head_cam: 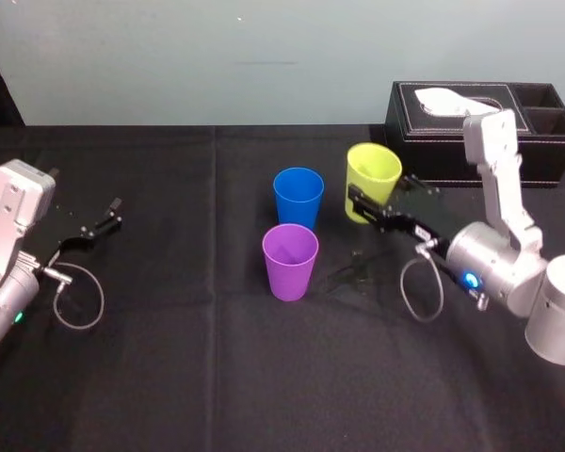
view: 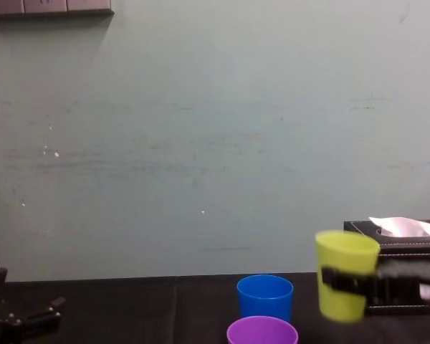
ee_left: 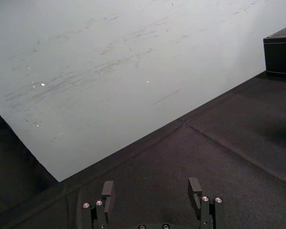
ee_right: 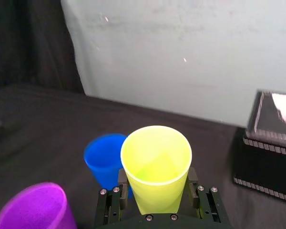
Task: Stack the three plastic cups sequentially using one hand.
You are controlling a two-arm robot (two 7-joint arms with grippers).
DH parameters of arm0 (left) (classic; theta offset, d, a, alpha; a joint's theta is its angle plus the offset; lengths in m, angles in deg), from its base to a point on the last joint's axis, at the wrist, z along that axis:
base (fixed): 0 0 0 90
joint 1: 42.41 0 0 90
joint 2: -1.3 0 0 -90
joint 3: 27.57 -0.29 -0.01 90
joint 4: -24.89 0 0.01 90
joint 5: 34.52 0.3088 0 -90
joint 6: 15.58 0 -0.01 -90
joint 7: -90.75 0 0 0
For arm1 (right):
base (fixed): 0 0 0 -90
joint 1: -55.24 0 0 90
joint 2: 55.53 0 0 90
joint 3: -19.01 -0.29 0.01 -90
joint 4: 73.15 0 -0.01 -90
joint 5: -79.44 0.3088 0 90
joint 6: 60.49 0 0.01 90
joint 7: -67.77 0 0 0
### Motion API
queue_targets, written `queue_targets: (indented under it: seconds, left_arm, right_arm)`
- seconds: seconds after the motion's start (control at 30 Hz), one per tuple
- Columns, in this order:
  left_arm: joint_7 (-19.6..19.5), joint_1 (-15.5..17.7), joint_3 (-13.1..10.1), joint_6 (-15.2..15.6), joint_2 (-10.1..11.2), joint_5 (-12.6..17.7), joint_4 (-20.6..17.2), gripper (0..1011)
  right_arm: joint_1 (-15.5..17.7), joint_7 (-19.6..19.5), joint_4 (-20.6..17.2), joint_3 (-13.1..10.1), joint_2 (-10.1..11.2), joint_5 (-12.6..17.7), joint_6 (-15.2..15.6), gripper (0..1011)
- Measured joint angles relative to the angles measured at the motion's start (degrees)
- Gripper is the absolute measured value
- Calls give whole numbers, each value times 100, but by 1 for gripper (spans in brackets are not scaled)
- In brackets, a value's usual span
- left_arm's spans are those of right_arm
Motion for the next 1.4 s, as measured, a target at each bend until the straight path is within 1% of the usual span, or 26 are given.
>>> queue_targets:
  seconds: [0.17, 0.3, 0.37, 0.5, 0.67, 0.8, 1.0, 1.2, 1.4]
  left_arm:
    - [0, 0, 0, 0, 0, 0, 0, 1012]
    - [0, 0, 0, 0, 0, 0, 0, 1011]
    - [0, 0, 0, 0, 0, 0, 0, 1011]
    - [0, 0, 0, 0, 0, 0, 0, 1011]
    - [0, 0, 0, 0, 0, 0, 0, 1011]
    - [0, 0, 0, 0, 0, 0, 0, 1012]
    - [0, 0, 0, 0, 0, 0, 0, 1011]
    - [0, 0, 0, 0, 0, 0, 0, 1011]
    - [0, 0, 0, 0, 0, 0, 0, 1011]
  right_arm:
    - [-208, 87, -184, -21, -38, 70, 138, 716]
    - [-366, 130, -270, 22, -64, 88, 231, 716]
    - [-432, 164, -288, 56, -73, 104, 277, 716]
    - [-618, 295, -281, 207, -107, 151, 397, 716]
    - [-839, 378, -143, 394, -169, 171, 501, 716]
    - [-962, 468, -1, 520, -200, 184, 492, 716]
    - [-1078, 496, 194, 669, -256, 170, 428, 716]
    - [-1149, 491, 368, 762, -305, 127, 372, 716]
    - [-1190, 489, 483, 794, -329, 93, 332, 716]
